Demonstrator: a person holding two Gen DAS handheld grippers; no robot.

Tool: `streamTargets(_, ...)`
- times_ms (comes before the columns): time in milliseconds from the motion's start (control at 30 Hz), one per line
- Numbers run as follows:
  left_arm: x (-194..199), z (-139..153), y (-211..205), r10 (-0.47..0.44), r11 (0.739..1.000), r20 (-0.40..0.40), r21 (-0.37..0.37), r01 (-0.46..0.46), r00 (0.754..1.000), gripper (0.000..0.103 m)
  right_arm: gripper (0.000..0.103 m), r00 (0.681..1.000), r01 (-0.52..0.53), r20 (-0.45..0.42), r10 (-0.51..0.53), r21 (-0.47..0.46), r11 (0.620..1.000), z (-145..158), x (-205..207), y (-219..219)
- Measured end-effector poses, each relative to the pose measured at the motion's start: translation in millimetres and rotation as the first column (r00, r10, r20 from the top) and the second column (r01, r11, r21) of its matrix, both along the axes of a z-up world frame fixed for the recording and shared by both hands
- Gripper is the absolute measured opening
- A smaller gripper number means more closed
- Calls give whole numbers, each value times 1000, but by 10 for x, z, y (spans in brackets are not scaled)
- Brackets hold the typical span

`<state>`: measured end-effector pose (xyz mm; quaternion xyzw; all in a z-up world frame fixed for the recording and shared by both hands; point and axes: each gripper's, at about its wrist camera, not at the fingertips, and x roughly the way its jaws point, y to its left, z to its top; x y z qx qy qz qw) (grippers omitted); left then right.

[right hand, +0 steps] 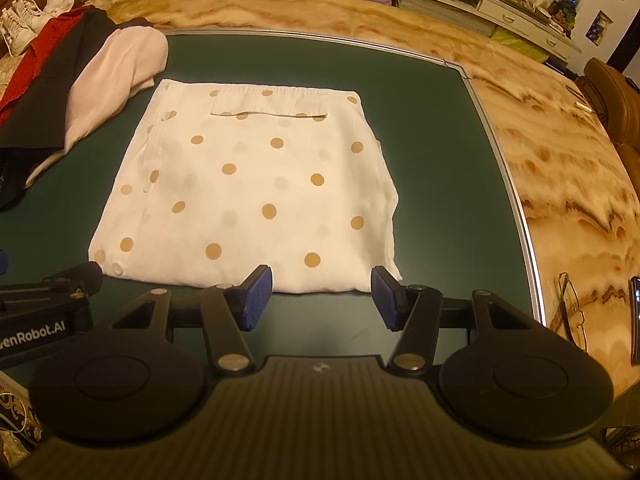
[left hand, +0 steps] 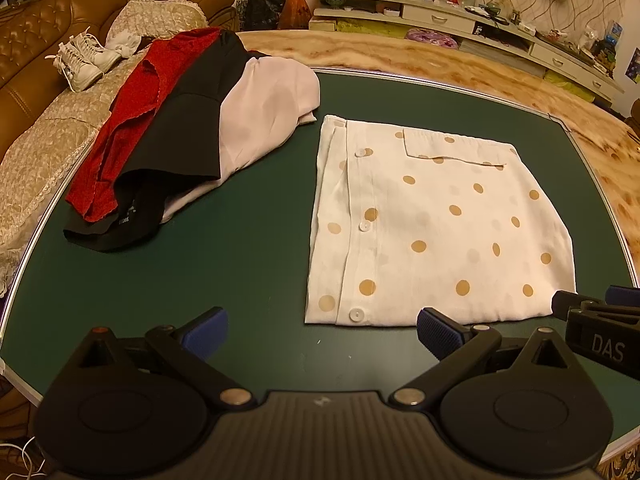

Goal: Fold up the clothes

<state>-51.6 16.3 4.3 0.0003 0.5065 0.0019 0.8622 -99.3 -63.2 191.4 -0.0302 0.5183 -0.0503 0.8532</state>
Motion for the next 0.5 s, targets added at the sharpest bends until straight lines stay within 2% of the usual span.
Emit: streamTargets(500,-130,4,15,-6,1000,2,-5,6,1000,103,62,1000,-10,-1,10,-3,1000,-11,-127,40)
